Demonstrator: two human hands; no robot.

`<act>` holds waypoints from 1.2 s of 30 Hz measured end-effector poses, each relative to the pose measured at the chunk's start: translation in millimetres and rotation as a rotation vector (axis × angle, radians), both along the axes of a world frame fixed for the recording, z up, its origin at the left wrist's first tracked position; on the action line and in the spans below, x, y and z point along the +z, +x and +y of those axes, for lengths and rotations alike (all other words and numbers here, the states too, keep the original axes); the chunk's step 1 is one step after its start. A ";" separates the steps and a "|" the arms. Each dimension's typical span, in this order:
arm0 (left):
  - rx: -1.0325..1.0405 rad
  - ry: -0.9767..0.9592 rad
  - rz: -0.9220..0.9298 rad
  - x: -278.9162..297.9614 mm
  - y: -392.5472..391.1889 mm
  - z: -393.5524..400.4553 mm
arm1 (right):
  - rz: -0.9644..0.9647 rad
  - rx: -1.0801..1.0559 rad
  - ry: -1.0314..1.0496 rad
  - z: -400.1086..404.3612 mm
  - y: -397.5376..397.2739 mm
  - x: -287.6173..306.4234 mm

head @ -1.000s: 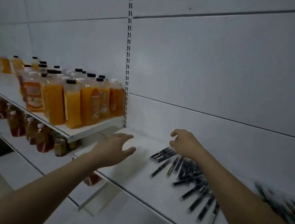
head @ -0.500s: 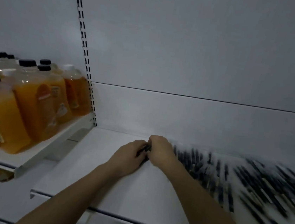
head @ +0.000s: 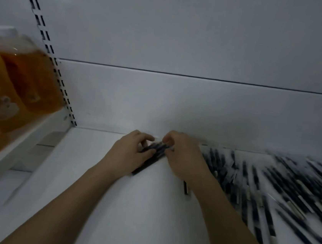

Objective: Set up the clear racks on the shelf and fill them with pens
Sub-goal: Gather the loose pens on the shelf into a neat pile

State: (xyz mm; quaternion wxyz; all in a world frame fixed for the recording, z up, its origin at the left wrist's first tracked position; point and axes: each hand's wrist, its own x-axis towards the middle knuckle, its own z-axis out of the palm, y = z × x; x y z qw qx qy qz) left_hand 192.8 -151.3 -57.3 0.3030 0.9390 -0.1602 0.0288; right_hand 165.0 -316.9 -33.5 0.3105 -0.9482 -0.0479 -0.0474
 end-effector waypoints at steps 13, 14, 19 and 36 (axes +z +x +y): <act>-0.159 0.022 -0.003 1.4 -16.3 -6.1 | 0.006 -0.042 -0.062 -14.4 8.9 -4.9; -0.190 0.064 -0.055 -0.7 -20.3 -8.7 | -0.004 -0.052 -0.060 -14.0 9.4 -5.6; -0.368 0.173 0.008 -3.1 -42.4 -20.7 | -0.036 -0.078 -0.050 -13.2 6.0 -2.0; -0.352 0.219 0.023 -1.1 -42.5 -33.7 | 0.171 0.228 -0.452 -66.7 -100.4 -14.8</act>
